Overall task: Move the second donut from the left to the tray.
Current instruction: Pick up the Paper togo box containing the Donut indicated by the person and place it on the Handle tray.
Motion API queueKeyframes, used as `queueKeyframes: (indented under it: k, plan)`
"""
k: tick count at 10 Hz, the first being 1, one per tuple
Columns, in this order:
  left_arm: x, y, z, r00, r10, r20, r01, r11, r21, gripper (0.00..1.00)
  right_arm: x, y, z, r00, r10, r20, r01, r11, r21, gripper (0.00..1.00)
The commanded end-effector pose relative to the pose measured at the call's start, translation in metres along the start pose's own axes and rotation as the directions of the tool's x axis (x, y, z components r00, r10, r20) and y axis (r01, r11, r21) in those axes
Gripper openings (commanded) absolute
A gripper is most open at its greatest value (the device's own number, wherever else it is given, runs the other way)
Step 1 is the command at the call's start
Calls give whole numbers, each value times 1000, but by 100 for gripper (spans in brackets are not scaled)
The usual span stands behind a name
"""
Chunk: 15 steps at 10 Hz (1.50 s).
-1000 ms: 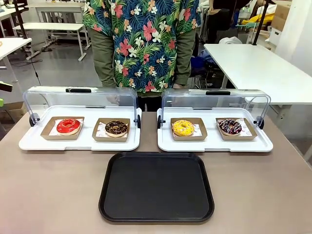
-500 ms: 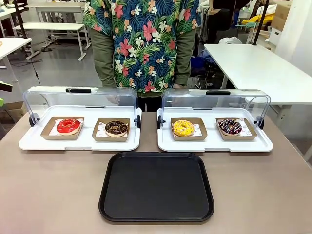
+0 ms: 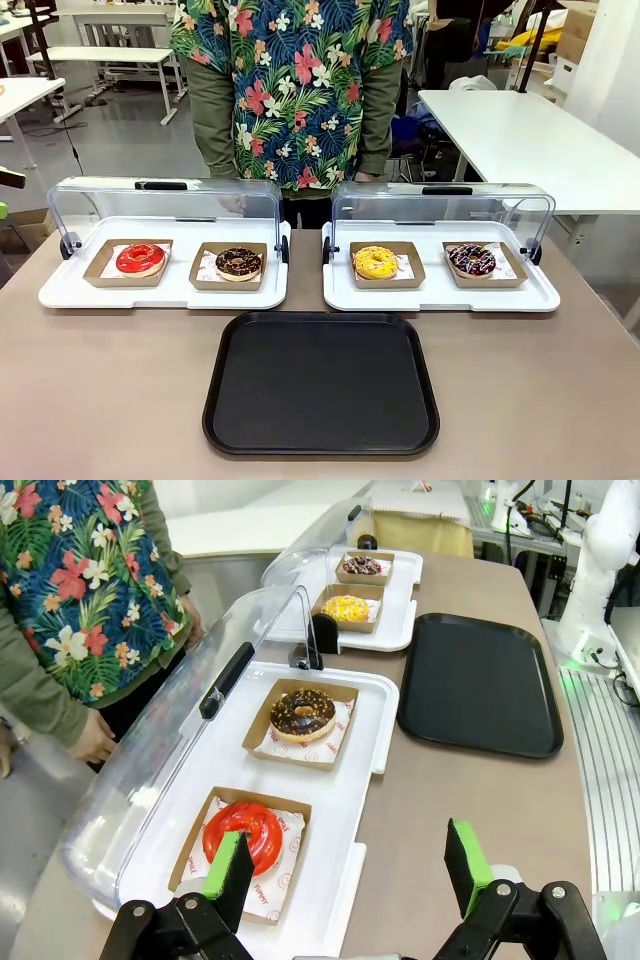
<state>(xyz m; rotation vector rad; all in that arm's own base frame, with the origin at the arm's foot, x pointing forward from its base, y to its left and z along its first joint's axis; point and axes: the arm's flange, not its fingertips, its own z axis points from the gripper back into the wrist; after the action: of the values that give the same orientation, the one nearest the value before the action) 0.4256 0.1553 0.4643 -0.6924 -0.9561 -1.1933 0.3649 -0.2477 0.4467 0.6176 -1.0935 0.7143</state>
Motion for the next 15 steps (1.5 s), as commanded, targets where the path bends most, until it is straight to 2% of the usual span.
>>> queueKeyframes:
  k: [1, 15]
  plan:
    - [2, 0, 2, 1000, -4, 8, 4, 1000, -7, 100, 2, -3, -1, 999, 22, 33, -22, 1000, -5, 100]
    - [2, 0, 2, 1000, -4, 8, 4, 1000, -7, 100, 2, -3, -1, 999, 22, 33, -22, 1000, -5, 100]
